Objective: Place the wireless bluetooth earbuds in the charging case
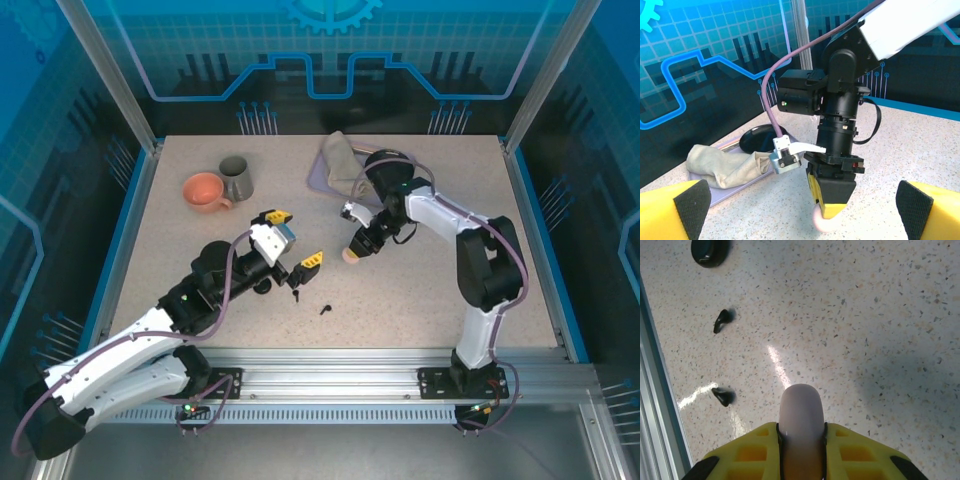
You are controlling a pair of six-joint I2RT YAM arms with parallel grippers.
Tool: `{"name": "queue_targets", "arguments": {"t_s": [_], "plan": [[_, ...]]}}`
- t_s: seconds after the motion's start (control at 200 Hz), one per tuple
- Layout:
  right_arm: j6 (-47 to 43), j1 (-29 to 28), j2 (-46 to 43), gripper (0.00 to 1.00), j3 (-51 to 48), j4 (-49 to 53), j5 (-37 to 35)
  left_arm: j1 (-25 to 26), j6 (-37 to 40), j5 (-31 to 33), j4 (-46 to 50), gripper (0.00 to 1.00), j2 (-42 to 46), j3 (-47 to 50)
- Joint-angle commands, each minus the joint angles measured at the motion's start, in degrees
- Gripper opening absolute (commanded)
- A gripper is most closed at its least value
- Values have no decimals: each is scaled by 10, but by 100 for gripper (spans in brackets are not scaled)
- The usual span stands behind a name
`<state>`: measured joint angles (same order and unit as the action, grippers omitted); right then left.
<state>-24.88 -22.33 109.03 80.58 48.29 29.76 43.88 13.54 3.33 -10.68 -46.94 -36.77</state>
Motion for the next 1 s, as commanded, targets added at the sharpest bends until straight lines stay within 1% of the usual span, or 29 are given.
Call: {"name": "queue_targets", "arguments": {"t_s": [0.0,0.21,0.6,0.72,0.845,0.93,0.995], "plan": [[19,3,29,18,23,31,-1,-1,6,13,0,99,-1,-7],[21,0,68,18,48,58,-19,-1,7,11,1,99,-1,-6],[26,3,99,23,56,73,-36,-1,6,24,5,99,-11,-6],[37,7,94,27,54,64,-52,-1,0,46,1,99,-15,-2],[40,11,85,37,53,58,-61,-3,-17,72,2,99,-20,2],[40,15,82,42,52,57,-64,-12,-49,92,17,99,-22,1],[42,19,77,44,51,53,-73,-32,-94,104,38,99,-24,-3]]}}
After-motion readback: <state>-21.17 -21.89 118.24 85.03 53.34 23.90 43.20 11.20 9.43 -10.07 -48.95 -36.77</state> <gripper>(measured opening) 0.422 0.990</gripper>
